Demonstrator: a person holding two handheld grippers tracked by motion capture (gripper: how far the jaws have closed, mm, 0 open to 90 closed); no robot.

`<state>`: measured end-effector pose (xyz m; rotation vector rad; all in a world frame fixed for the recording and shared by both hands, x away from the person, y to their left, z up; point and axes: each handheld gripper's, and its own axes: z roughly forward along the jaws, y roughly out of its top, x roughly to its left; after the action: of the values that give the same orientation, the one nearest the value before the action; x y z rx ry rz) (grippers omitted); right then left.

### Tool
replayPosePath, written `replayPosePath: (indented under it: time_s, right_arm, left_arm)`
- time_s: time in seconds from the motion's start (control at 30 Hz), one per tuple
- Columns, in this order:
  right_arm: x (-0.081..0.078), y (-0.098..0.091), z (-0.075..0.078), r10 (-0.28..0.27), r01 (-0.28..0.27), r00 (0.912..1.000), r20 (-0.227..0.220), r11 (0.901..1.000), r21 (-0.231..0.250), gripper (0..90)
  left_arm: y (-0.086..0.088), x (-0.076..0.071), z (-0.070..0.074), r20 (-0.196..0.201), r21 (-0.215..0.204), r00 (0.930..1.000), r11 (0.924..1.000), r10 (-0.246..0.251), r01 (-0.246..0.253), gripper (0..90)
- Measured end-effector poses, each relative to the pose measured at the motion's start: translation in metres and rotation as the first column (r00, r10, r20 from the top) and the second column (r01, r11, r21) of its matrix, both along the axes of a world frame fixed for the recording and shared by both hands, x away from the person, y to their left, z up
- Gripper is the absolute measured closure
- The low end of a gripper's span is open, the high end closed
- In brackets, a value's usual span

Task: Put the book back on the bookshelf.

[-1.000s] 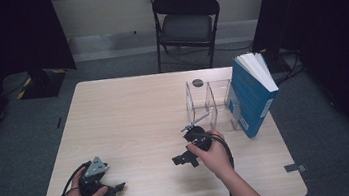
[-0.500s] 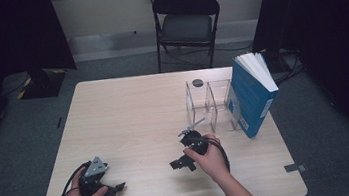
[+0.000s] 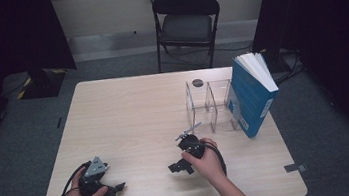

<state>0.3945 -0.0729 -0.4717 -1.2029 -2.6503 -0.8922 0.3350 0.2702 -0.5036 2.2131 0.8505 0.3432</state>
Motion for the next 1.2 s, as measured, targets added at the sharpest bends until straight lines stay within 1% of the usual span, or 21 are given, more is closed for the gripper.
replayPosePath:
  time_s: [0.03,0.1,0.17,0.3,0.37,0.43,0.47,0.53,0.57,0.63,0.67,0.7,0.77,0.87,0.97,1.07,1.2]
  right_arm:
    - [0.000,0.000,-0.001,0.001,-0.001,1.0000,0.001,1.0000,0.002,20.2]
    - [-0.001,0.001,-0.002,0.001,-0.002,0.9998,0.018,1.0000,0.007,20.3]
    - [-0.001,0.002,-0.002,0.005,-0.005,0.9992,0.040,1.0000,0.001,19.8]
    - [-0.004,0.003,-0.004,0.010,-0.010,0.9979,0.064,0.9999,0.009,17.7]
    - [-0.006,0.004,-0.006,0.015,-0.016,0.9951,0.098,0.9998,0.011,17.0]
    - [-0.010,0.006,-0.008,0.016,-0.016,0.9907,0.135,0.9999,0.002,16.9]
    - [-0.013,0.007,-0.009,0.016,-0.016,0.9881,0.153,0.9999,0.002,16.8]
    - [-0.016,0.007,-0.011,0.022,-0.021,0.9786,0.205,0.9997,-0.007,16.7]
    - [-0.018,0.008,-0.012,0.015,-0.015,0.9765,0.215,0.9999,-0.004,16.7]
    - [-0.020,0.008,-0.014,0.019,-0.020,0.9699,0.243,0.9998,0.000,16.7]
    - [-0.021,0.008,-0.016,0.014,-0.016,0.9642,0.265,0.9999,0.005,16.7]
    - [-0.022,0.008,-0.016,0.013,-0.015,0.9622,0.272,0.9999,0.005,16.6]
    - [-0.024,0.009,-0.018,0.013,-0.014,0.9552,0.296,0.9999,0.004,16.6]
    - [-0.026,0.010,-0.020,0.021,-0.018,0.9453,0.326,0.9998,-0.013,15.7]
    - [-0.029,0.011,-0.022,0.017,-0.014,0.9384,0.345,0.9998,-0.011,15.1]
    - [-0.031,0.011,-0.024,0.021,-0.016,0.9278,0.373,0.9997,-0.017,15.1]
    - [-0.033,0.013,-0.026,0.027,-0.018,0.9182,0.395,0.9995,-0.026,14.5]
  left_arm:
    - [0.000,0.000,0.000,-0.001,0.000,1.0000,1.0000,0.000,0.000,0.0]
    - [0.000,0.000,0.000,-0.001,0.001,1.0000,1.0000,0.000,0.000,0.0]
    - [0.000,0.000,0.000,0.000,0.001,1.0000,1.0000,-0.001,0.001,0.0]
    - [0.000,0.000,0.000,-0.001,0.000,1.0000,1.0000,0.000,0.000,0.0]
    - [0.000,0.000,0.000,0.000,0.000,1.0000,1.0000,0.000,0.000,0.0]
    - [0.000,0.000,0.000,-0.001,0.000,1.0000,1.0000,0.000,0.000,0.0]
    - [0.000,0.000,0.000,-0.001,0.000,1.0000,1.0000,0.000,0.000,0.0]
    - [0.000,0.000,0.000,0.000,0.001,1.0000,1.0000,0.000,0.000,0.0]
    - [0.000,0.000,0.000,0.000,0.001,1.0000,1.0000,0.000,0.000,0.0]
    - [0.000,0.000,0.000,-0.001,0.001,1.0000,1.0000,0.000,0.000,0.0]
    - [0.000,0.000,0.000,-0.001,0.001,1.0000,1.0000,0.000,0.000,0.0]
    - [0.000,0.000,0.000,0.000,0.001,1.0000,1.0000,0.000,0.000,0.0]
    - [0.000,0.000,0.000,0.000,0.001,1.0000,1.0000,0.000,0.000,0.0]
    - [0.000,0.000,0.000,-0.001,0.001,1.0000,1.0000,0.000,0.000,0.0]
    - [0.000,0.000,0.000,0.000,0.000,1.0000,1.0000,0.000,0.000,0.0]
    - [0.000,0.000,0.000,0.000,0.001,1.0000,1.0000,0.000,0.000,0.0]
    - [0.000,0.000,0.000,0.000,0.000,1.0000,1.0000,0.000,0.000,0.0]
